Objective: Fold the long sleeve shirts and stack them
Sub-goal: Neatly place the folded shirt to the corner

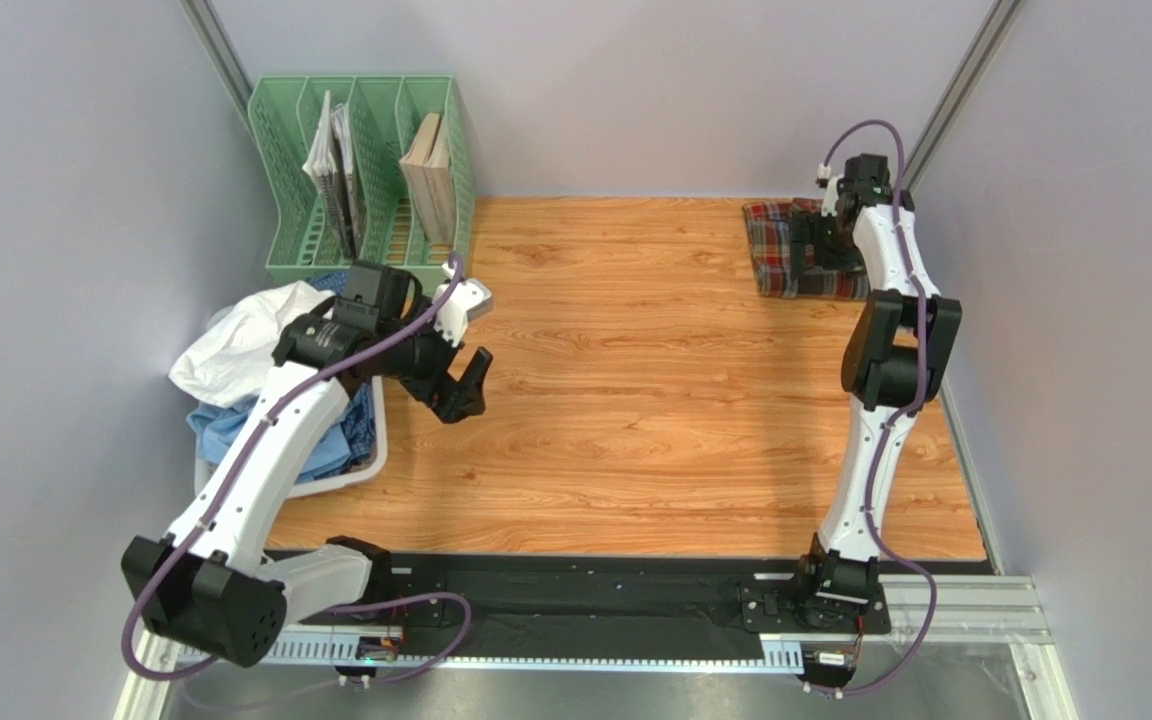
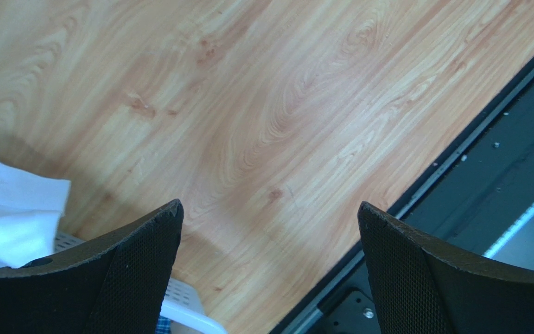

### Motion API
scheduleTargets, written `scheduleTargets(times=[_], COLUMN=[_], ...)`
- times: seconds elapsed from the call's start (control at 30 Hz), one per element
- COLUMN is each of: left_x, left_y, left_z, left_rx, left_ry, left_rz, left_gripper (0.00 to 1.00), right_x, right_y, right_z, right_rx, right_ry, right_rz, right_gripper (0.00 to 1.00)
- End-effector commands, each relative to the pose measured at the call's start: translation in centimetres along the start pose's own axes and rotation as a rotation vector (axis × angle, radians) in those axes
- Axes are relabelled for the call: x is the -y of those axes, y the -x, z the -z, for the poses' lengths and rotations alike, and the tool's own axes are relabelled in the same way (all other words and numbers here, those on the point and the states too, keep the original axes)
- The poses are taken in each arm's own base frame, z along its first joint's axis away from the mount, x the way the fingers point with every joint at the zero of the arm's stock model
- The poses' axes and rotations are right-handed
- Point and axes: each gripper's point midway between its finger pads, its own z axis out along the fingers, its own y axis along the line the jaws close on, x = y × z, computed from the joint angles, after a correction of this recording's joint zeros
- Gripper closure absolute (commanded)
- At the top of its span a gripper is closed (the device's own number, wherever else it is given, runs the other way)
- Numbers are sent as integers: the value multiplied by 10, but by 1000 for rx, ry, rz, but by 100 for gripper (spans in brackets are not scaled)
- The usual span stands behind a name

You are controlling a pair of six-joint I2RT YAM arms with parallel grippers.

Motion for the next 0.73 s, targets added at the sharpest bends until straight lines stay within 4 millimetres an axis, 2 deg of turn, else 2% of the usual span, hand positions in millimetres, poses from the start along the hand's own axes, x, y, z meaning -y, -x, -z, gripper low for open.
scheduleTargets(times=[0.0,0.03,0.1,0.13,0.17,0.2,0.23,0.27,0.3,0.33,0.37,0.4,0.43,0.47,0.5,0.53,0.57,0.63,0.7], left_x=[8,9,5,1,-4,-12,-16,-21,-24,-25,-27,-31,-31,-31,-35,-36,-38,-37,-36], left_y=[34,40,58,67,67,69,69,65,63,58,53,52,43,39,37,28,25,19,22], left_z=[-3,-4,-8,-7,-15,-19,-23,-33,-38,-43,-50,-54,-61,-65,-68,-72,-73,-74,-69], left_rx=[56,63,90,104,87,85,75,49,37,21,3,4,-15,-23,-22,-41,-50,-59,-44], left_ry=[-98,-112,-125,-118,-111,-82,-73,-70,-60,-65,-67,-52,-55,-55,-36,-30,-20,-19,-12], left_rz=[92,100,122,121,142,149,156,171,180,185,199,202,220,227,226,231,225,227,227], left_gripper=[1,1,1,1,1,1,1,1,1,1,1,1,1,1,1,1,1,1,1], right_x=[-4,-7,-19,-32,-41,-50,-63,-76,-90,-99,-116,-128,-137,-157,-163,-171,-184,-192,-193], right_y=[38,39,22,18,-2,-12,-21,-31,-56,-68,-79,-108,-114,-126,-152,-155,-167,-181,-182], right_z=[101,135,159,194,193,202,212,232,226,226,242,227,225,226,218,216,214,212,215], right_rx=[159,201,198,246,203,201,203,227,177,167,195,127,138,133,94,109,91,77,90], right_ry=[16,24,74,129,167,198,251,276,326,347,372,404,418,449,459,471,496,523,524], right_rz=[69,79,97,103,95,100,102,116,112,118,133,130,145,170,177,194,224,250,266], right_gripper=[0,0,0,0,0,0,0,0,0,0,0,0,0,0,0,0,0,0,0])
